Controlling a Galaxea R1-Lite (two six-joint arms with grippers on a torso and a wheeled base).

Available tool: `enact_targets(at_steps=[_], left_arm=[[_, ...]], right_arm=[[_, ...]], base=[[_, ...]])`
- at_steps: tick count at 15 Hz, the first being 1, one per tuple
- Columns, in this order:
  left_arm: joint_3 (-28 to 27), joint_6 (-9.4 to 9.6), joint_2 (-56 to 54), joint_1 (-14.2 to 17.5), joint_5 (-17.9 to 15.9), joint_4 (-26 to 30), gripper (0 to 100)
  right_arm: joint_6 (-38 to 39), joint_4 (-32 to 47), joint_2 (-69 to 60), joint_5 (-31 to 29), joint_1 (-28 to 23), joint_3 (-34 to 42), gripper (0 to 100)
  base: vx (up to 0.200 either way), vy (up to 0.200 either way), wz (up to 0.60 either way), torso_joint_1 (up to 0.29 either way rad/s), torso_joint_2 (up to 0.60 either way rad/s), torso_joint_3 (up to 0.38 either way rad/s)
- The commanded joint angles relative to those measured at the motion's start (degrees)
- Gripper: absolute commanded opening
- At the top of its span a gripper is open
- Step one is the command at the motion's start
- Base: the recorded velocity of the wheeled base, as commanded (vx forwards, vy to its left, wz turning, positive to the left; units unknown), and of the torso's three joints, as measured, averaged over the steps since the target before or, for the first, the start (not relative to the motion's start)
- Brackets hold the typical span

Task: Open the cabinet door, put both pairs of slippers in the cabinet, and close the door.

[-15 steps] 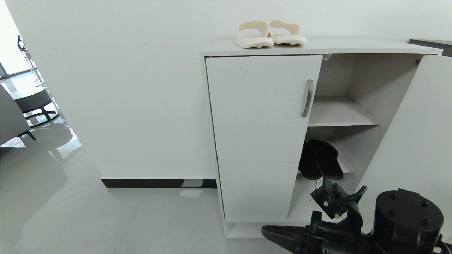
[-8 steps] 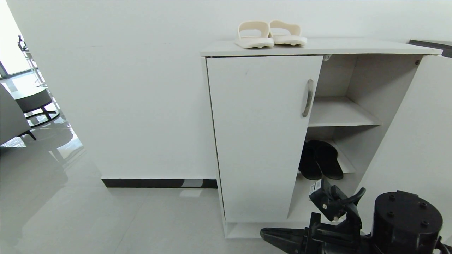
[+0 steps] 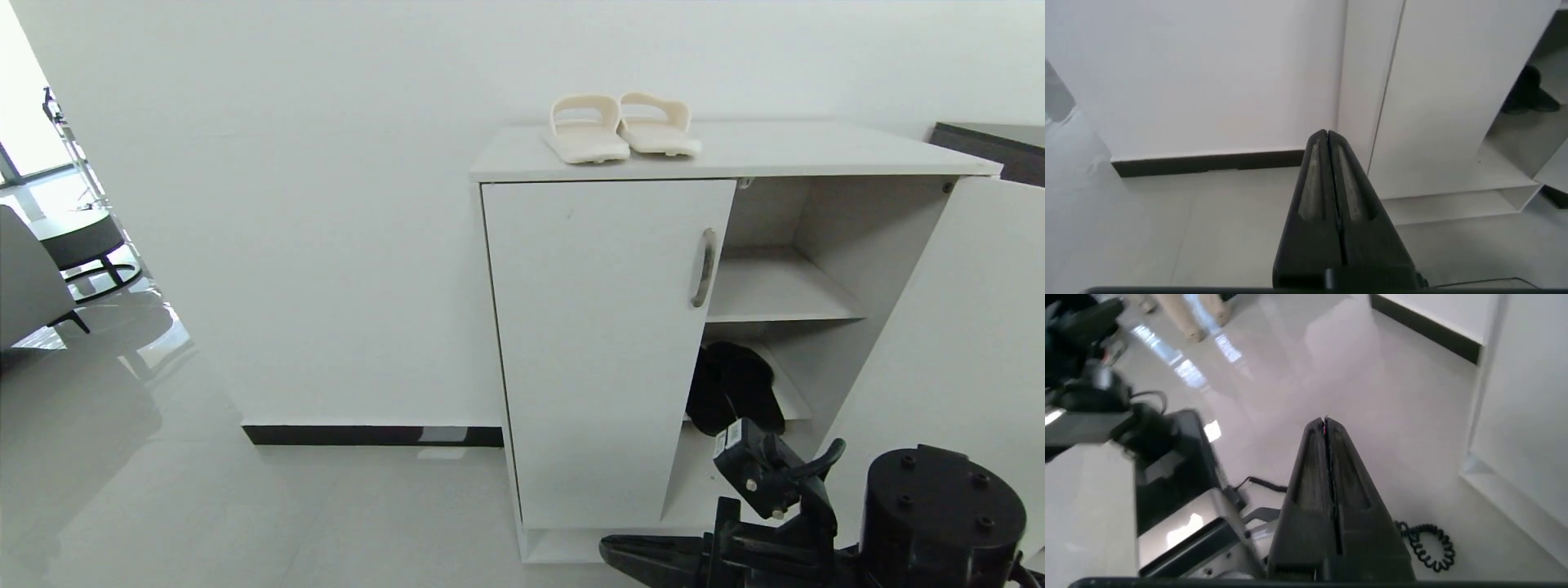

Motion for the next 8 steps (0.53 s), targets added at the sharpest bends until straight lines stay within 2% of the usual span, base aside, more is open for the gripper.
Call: enact_targets(at_steps=[1,8], left_arm=[[0.02,-0.01,0.07,-0.03,0.01,0.04,0],[0.02,-0.01,0.07,-0.03,0.01,0.04,0]], right_arm=[[0.01,0.03,0.08,-0.05,-0.19,-0.01,0],[0.01,0.11,0.25,-0.05,-0.19,0.16,0]], base=[[0.000,0.000,0.00,0.154,-0.51,-0.286],[0.000,0.000,0.00,0.185,-0.47,-0.286]])
